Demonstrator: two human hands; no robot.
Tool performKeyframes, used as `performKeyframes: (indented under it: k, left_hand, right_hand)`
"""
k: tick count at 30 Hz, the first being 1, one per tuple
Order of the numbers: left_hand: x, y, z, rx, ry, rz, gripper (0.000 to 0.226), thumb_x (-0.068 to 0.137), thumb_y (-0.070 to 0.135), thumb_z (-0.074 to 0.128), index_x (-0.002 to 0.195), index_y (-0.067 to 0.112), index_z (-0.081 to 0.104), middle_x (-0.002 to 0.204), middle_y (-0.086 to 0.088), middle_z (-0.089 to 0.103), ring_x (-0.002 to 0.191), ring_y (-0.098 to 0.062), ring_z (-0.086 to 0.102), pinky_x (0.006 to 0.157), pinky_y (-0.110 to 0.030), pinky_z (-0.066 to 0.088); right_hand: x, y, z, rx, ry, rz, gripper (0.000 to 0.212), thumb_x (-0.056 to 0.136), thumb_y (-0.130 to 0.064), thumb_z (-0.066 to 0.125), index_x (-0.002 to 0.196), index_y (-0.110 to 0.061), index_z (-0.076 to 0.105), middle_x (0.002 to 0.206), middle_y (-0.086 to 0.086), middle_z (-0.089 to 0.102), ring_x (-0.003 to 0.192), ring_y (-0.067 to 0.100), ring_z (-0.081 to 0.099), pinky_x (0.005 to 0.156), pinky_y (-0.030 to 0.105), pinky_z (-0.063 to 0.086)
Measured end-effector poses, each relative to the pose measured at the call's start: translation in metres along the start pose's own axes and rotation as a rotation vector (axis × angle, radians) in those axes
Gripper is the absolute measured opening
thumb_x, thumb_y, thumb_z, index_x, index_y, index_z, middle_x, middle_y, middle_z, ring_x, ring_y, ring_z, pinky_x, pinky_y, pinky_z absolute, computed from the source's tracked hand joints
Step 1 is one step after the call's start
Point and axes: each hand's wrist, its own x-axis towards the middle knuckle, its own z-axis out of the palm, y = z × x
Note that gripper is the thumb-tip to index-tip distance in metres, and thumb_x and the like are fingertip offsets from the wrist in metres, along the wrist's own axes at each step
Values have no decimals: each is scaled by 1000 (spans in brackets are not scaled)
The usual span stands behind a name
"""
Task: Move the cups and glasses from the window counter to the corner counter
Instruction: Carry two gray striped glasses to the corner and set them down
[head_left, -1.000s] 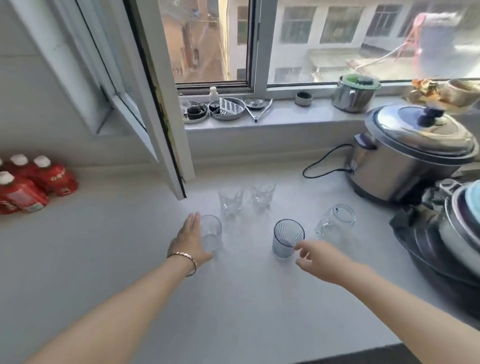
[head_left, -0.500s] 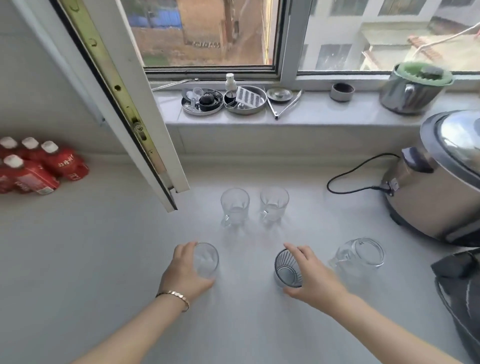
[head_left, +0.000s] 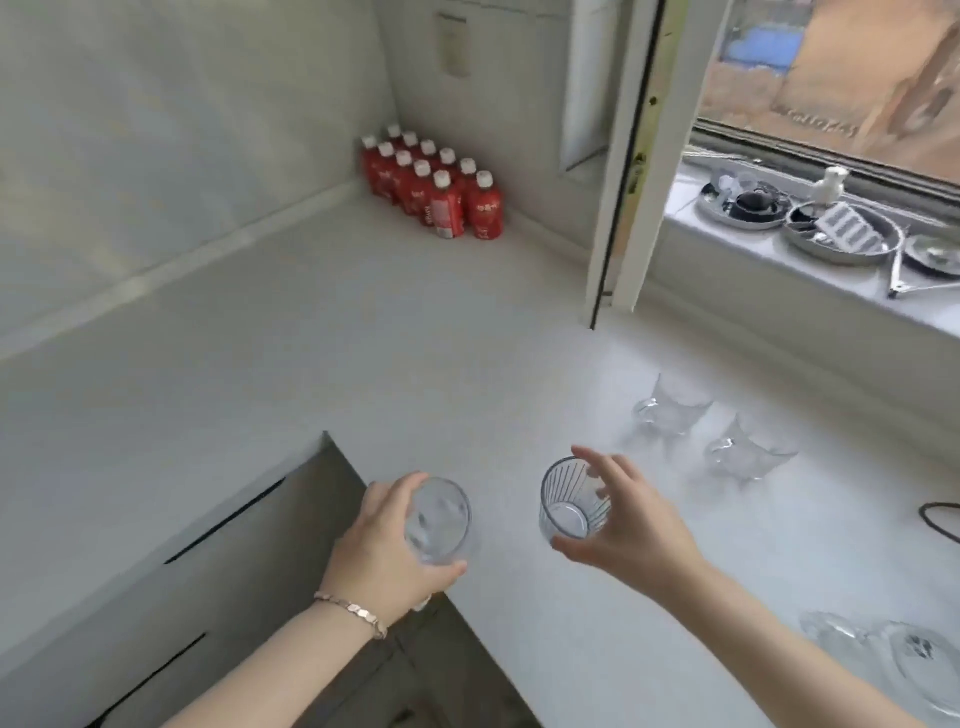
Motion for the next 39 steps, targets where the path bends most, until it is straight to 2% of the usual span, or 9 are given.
performKeyframes:
  k: [7,13,16,19,21,23,32,35,39]
  left_hand:
    - [-97,-130,-78,-162,298,-292,93,50,35,89,129,35,41,115,12,42,107,-8,56,88,-27,50]
    - [-203,-261,-152,-197,521,-523,90,50,36,88,128,33,42,111,11,43,103,-10,57,89,-30,50]
    - [-254,-325,-186,-191,586,-611,88,53,39,86,128,35,41,114,10,43,104,-9,56,87,-29,51]
    - [-279,-361,-214,-139,552,-677,90,57,42,83,134,34,36,122,7,43,106,-11,56,88,-29,51]
    - [-327,-426,-249,-172,606,-777,93,58,44,83,136,32,34,127,5,41,109,-13,56,89,-30,52]
    - [-328,-437,-265,-128,599,-782,93,58,43,83,136,32,34,127,4,40,110,-15,56,90,-31,51]
    - [-349,-566,-348,-222,696,-915,91,60,37,83,136,28,34,116,3,39,95,-12,51,88,-30,49]
    - [-334,-610,-376,-277,738,-939,88,61,29,83,136,25,36,112,3,35,92,-12,48,83,-24,43]
    - [-313,-667,-415,-353,751,-985,88,62,24,83,136,22,35,124,-2,37,99,-11,43,90,-25,42]
  right_hand:
    - [2,-143,89,-143,-226,-361,90,64,-41,78,140,-36,30,129,-11,46,109,16,57,86,27,49]
    - [-32,-276,206,-149,-405,-507,90,63,-37,78,140,-34,31,128,-13,46,110,10,53,88,24,47]
    - [-52,-340,266,-182,-485,-555,89,64,-33,79,140,-30,33,128,-7,48,109,12,53,92,26,46]
    - [-62,-378,299,-191,-521,-565,89,63,-32,81,139,-28,35,120,-5,50,100,10,52,93,27,46]
    - [-78,-441,368,-228,-554,-617,88,62,-32,82,138,-28,37,113,-8,48,96,11,54,91,29,47]
    - [-78,-457,373,-192,-554,-604,88,61,-32,84,137,-29,38,110,-9,47,94,11,54,89,28,47]
    - [-63,-579,505,-158,-611,-695,98,59,-31,87,140,-28,32,112,-8,50,95,15,56,84,26,47]
    - [-43,-616,546,-140,-640,-707,98,58,-29,87,140,-29,33,112,-8,49,95,15,56,82,27,47]
    - [-19,-670,598,-132,-665,-709,94,59,-26,86,138,-25,37,111,-10,46,92,14,53,80,26,46]
